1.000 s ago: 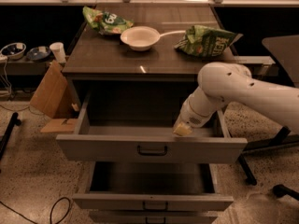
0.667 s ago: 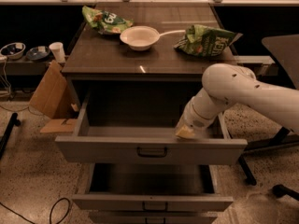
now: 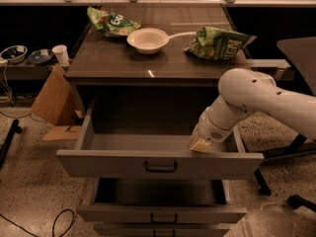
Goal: Open top drawer
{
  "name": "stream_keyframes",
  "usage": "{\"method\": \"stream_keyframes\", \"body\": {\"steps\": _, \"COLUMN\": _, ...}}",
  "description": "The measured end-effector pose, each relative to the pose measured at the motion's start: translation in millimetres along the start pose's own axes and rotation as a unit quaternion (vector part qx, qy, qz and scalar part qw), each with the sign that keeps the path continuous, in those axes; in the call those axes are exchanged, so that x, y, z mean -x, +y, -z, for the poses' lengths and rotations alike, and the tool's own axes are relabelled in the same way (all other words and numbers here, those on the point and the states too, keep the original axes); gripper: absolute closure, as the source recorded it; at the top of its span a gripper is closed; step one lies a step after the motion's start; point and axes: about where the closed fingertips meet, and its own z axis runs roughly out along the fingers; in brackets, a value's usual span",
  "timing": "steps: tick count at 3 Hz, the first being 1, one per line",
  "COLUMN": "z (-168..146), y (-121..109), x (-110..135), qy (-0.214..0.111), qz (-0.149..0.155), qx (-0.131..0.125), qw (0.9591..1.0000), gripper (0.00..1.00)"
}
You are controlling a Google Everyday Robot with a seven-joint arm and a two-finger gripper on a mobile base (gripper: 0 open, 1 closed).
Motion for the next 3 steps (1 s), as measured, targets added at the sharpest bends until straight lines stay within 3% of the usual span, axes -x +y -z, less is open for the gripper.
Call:
{"method": "stream_keyframes", "body": {"steps": 1, "z": 1, "y": 1, "x": 0, "qy": 0.001, "qz": 0.005, "qx": 0.003, "qw": 1.0000, "gripper": 1.00}}
{"method": "stream_keyframes", "body": {"steps": 2, "z": 2, "y": 15, "x": -4, "qy": 0.017, "qz": 0.041, "qx": 0.034, "qw": 0.9984, "gripper": 1.00}}
{"method": "stream_keyframes", "body": {"steps": 3, "z": 4, "y": 18, "x": -5, "qy": 0.025, "qz": 0.053, "qx": 0.044, "qw": 0.9973, "gripper": 1.00}}
